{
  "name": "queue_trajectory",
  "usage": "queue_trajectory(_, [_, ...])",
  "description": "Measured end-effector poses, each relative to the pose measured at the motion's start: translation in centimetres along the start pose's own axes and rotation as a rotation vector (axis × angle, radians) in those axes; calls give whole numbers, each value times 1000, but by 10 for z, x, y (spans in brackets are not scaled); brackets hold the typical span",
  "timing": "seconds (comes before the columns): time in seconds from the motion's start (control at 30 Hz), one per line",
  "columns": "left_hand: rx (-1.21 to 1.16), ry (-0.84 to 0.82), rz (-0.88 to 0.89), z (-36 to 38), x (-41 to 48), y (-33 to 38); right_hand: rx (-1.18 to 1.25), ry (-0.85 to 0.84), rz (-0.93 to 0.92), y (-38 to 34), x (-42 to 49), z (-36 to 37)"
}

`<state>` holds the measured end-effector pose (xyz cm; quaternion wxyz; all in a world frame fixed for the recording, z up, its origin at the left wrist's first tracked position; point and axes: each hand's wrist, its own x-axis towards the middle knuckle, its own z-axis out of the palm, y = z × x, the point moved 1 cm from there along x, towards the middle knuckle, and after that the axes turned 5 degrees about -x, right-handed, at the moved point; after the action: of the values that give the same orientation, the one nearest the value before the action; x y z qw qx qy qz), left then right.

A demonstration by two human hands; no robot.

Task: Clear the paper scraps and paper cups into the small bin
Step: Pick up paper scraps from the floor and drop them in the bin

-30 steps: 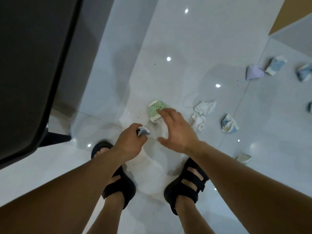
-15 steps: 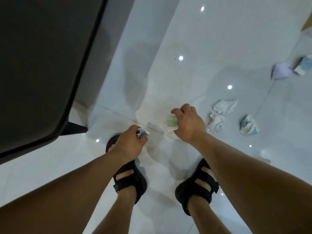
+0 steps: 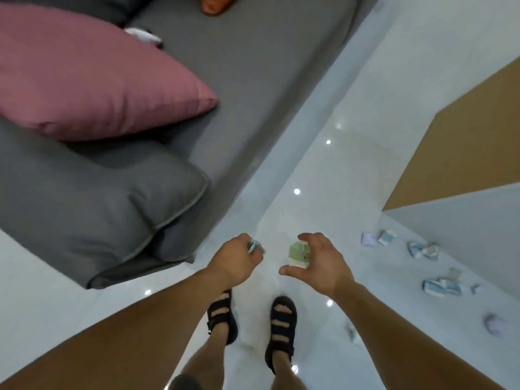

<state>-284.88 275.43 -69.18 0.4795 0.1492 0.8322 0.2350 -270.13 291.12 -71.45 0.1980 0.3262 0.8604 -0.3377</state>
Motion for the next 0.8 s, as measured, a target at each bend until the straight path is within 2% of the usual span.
queue_trajectory(0.2, [-91,154,-48,-64,-112,29,-5,5,-139,-89,-69,-82])
queue_trajectory(0.43, [-231,388,-73,-114,-238,19,-88,62,-340,-188,-127,-124])
queue_trajectory(0.6, [-337,602,-142,-139,-327,-32,-287,22,-588,-266,-162,-108])
queue_trajectory(0.8, [-514,800,-287,-146,-451,-134,-515,-105,-860,-368,-228,-44])
